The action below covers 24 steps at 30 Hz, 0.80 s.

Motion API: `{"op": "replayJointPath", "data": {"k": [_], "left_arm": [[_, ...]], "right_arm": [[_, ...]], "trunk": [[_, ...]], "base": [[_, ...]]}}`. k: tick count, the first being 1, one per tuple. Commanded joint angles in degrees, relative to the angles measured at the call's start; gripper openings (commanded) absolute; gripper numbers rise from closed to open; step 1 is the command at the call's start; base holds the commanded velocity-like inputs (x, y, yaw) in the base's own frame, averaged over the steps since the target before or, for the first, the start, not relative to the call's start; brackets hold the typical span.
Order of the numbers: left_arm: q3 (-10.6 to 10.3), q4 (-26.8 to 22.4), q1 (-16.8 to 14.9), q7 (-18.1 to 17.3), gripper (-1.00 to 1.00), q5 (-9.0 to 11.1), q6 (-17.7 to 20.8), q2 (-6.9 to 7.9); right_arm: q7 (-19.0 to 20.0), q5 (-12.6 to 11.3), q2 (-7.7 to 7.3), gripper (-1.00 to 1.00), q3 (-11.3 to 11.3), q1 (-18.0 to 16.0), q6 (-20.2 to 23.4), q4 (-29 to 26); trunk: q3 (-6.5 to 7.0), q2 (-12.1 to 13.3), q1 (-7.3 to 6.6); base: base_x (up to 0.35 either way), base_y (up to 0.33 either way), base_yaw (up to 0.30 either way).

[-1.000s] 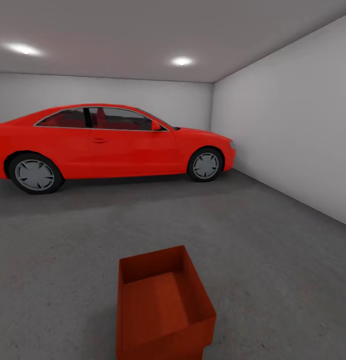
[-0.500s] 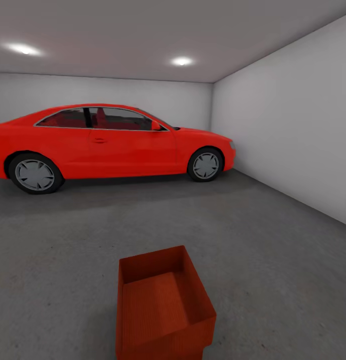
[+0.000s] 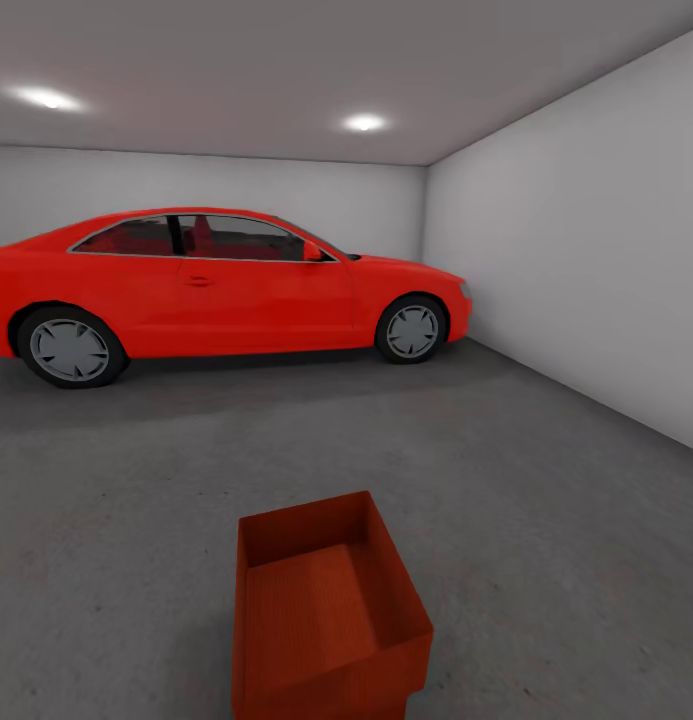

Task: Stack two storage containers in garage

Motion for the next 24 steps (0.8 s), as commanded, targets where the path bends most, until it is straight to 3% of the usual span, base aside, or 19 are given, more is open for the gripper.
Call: {"op": "replayJointPath", "data": {"k": [1,24], "left_arm": [[-0.2,0.1,-0.1,0.1,1.00,0.6,0.0,0.01],[-0.2,0.1,-0.1,0.1,1.00,0.6,0.0,0.01]], "right_arm": [[-0.2,-0.1,0.00,1.00,0.3,-0.1,-0.2,0.1],[0.0,0.0,0.15,1.00,0.4,-0.1,-0.2,0.1]], "trunk": [[-0.06,0.0,-0.01],[-0.06,0.0,-0.01]], "base": [[0.000,0.000,0.000],[0.000,0.000,0.000]]}}
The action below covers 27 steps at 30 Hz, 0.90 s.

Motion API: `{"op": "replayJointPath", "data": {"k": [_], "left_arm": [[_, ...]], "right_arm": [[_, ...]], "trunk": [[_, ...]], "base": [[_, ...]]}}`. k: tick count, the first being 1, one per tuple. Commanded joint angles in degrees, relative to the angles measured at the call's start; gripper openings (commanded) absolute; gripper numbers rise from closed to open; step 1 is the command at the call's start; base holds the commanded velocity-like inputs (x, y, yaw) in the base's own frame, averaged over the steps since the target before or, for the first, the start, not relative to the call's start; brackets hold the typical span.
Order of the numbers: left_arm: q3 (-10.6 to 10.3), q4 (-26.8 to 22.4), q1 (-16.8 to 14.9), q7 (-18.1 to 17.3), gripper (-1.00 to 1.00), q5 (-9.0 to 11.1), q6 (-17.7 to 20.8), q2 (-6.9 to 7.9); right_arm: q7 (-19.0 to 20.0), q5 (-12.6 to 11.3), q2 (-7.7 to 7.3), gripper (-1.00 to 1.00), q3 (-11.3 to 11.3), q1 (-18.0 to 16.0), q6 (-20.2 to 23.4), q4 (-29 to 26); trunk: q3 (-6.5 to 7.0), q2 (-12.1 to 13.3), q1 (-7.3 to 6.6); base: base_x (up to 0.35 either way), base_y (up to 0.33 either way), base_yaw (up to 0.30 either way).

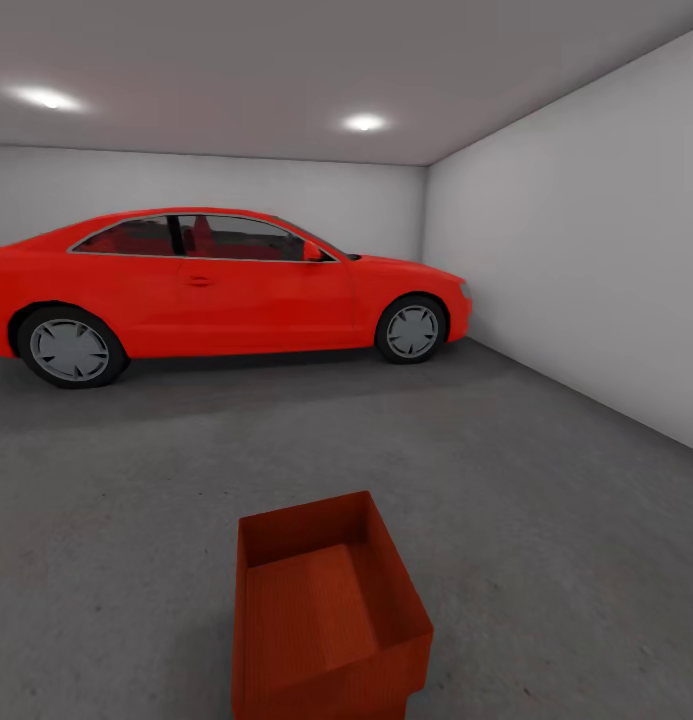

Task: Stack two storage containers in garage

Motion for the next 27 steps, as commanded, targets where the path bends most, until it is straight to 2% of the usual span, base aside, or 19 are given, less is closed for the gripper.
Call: {"op": "replayJointPath", "data": {"k": [1,7,27], "left_arm": [[-0.2,0.1,-0.1,0.1,1.00,0.6,0.0,0.01],[-0.2,0.1,-0.1,0.1,1.00,0.6,0.0,0.01],[-0.2,0.1,-0.1,0.1,1.00,0.6,0.0,0.01]], "right_arm": [[-0.2,-0.1,0.03,1.00,0.3,-0.1,-0.2,0.1],[-0.2,-0.2,-0.37,1.00,0.3,-0.1,-0.2,0.1],[-0.3,-0.1,-0.05,1.00,0.3,-0.1,-0.3,0.1]], "trunk": [[-0.06,0.0,-0.01],[-0.06,0.0,-0.01],[-0.06,0.0,-0.01]], "base": [[0.000,0.000,0.000],[0.000,0.000,0.000],[0.000,0.000,0.000]]}}
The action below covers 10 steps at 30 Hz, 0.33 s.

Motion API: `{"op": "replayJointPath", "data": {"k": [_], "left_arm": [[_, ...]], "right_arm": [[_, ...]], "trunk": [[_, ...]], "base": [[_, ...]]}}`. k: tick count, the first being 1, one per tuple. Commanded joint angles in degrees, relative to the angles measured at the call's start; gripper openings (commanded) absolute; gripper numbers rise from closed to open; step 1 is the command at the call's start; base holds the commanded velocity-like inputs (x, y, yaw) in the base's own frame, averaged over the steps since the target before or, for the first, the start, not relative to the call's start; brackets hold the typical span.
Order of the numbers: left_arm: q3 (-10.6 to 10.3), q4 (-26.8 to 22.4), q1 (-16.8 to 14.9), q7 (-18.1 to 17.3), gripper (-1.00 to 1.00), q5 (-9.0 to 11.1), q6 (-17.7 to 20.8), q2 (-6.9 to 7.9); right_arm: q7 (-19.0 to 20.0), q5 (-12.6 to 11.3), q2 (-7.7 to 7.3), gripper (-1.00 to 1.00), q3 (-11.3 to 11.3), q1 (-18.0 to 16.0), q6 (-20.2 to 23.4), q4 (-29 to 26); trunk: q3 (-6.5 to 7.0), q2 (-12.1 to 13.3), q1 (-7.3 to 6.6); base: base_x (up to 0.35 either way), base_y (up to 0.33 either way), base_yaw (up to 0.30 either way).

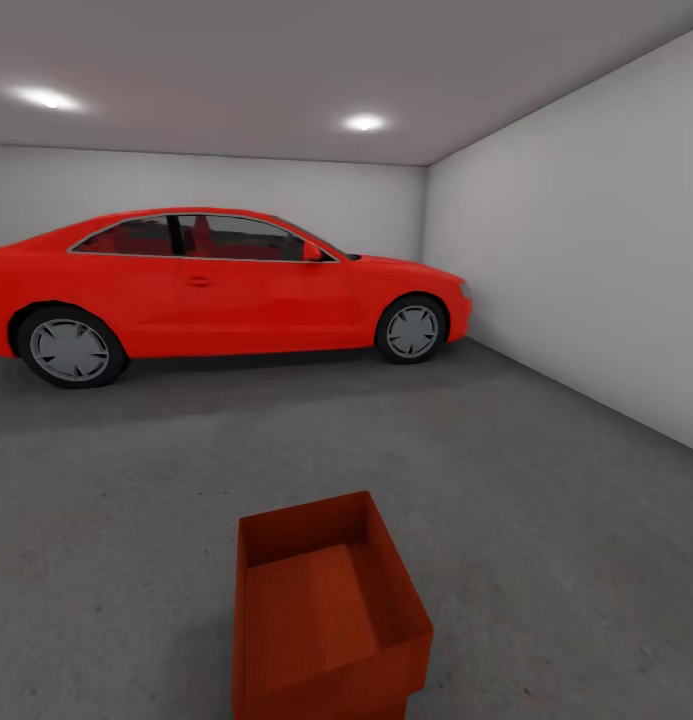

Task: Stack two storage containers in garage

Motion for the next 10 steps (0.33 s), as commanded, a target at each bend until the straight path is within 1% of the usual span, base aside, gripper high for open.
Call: {"op": "replayJointPath", "data": {"k": [1,10], "left_arm": [[-0.2,0.1,-0.1,0.1,1.00,0.6,0.0,0.01],[-0.2,0.1,-0.1,0.1,1.00,0.6,0.0,0.01]], "right_arm": [[-0.2,-0.1,-0.02,1.00,0.3,-0.1,-0.2,0.1],[-0.2,-0.1,-0.05,1.00,0.3,-0.1,-0.2,0.1]], "trunk": [[-0.06,0.0,-0.01],[-0.06,0.0,-0.01]], "base": [[0.000,0.000,0.000],[0.000,0.000,0.000]]}}
